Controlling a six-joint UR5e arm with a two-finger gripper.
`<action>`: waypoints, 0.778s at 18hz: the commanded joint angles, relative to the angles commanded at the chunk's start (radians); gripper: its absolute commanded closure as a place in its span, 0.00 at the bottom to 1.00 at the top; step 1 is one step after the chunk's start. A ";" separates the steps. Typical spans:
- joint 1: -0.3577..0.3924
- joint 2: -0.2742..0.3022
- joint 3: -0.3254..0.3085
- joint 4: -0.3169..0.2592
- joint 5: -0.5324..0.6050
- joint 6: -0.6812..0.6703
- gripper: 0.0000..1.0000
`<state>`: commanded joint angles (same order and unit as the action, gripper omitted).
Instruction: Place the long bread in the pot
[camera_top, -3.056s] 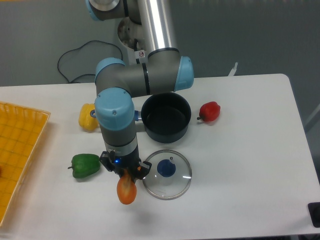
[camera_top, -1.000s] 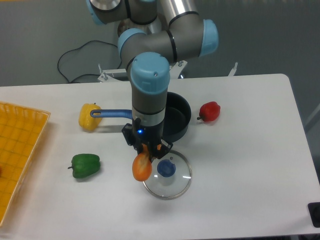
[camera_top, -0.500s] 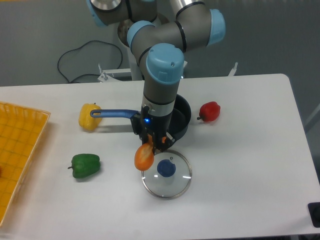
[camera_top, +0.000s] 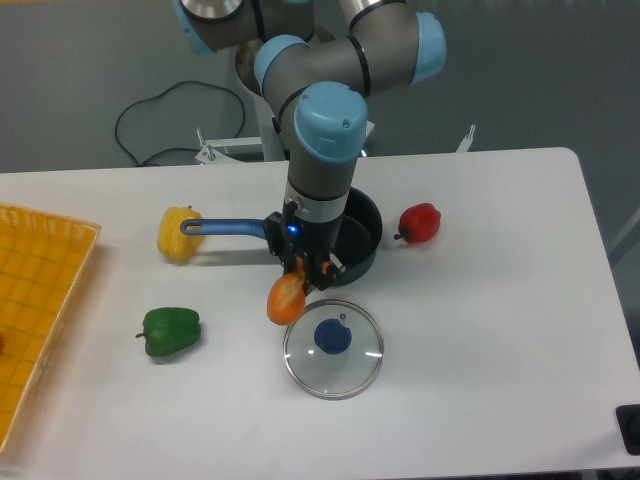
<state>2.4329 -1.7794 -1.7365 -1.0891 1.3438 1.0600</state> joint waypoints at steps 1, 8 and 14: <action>-0.002 0.002 -0.002 0.000 0.000 0.000 0.59; 0.000 -0.002 -0.018 0.000 -0.003 0.002 0.59; 0.000 -0.003 -0.020 -0.002 -0.003 0.002 0.59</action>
<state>2.4329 -1.7825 -1.7564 -1.0907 1.3407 1.0615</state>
